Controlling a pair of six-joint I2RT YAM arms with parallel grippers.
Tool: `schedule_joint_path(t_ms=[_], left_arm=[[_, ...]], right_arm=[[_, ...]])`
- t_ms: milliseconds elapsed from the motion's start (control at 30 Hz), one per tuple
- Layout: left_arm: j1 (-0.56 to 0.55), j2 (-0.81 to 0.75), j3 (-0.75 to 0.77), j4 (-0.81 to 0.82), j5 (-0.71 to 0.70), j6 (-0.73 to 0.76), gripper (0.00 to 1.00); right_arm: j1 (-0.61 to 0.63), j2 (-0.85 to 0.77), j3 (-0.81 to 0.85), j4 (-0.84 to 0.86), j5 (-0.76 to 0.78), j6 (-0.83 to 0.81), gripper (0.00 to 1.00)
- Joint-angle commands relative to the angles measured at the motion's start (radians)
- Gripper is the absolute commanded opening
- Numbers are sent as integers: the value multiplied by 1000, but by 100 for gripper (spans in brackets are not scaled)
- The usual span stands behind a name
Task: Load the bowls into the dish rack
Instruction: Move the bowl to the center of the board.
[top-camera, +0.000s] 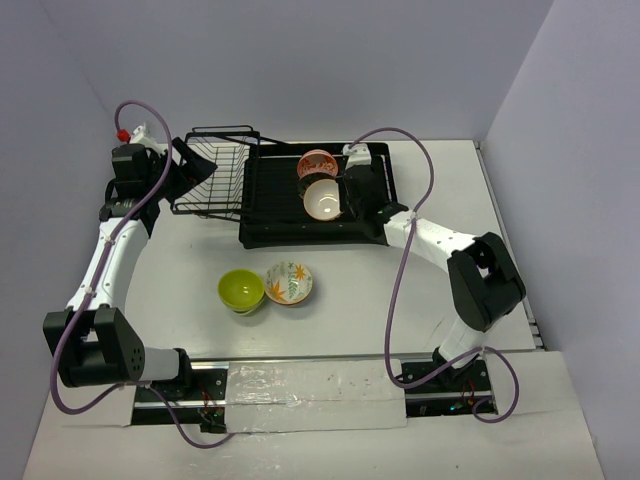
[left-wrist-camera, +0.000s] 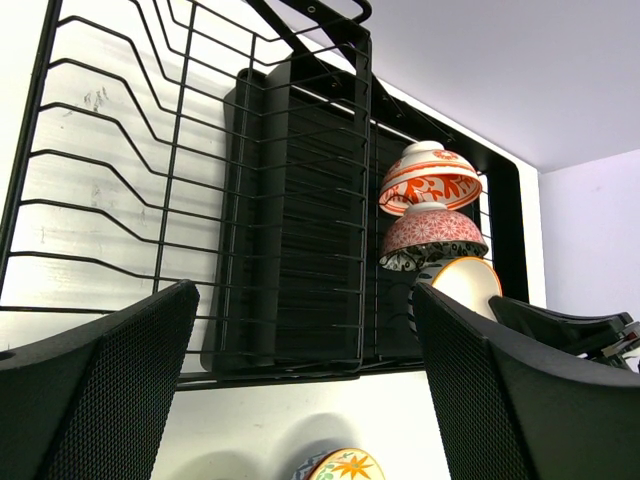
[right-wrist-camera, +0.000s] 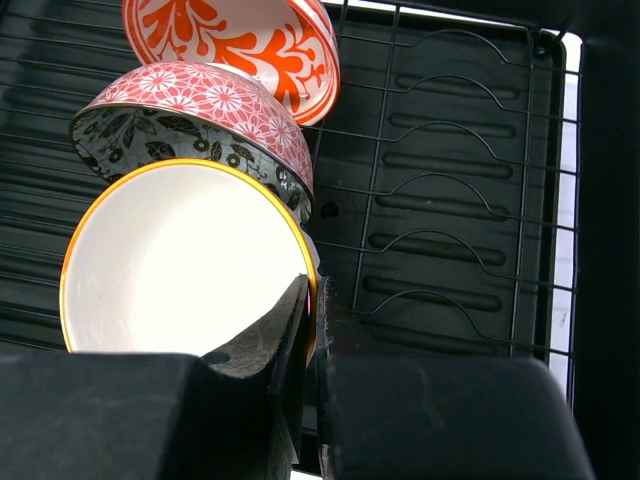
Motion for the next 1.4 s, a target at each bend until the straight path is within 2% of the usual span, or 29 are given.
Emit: schedule_joint_path(t_ms=[0, 200, 733, 1367], left_arm=[[4, -8, -5, 43, -18, 5, 94], [5, 28, 10, 39, 12, -3, 93], [5, 18, 12, 38, 28, -7, 93], [5, -14, 1, 51, 26, -4, 93]], right_arm=[[14, -44, 10, 63, 12, -28, 0], [20, -32, -2, 89, 4, -22, 0], [78, -68, -163, 393, 135, -146, 0], [155, -12, -175, 525, 239, -256, 0]])
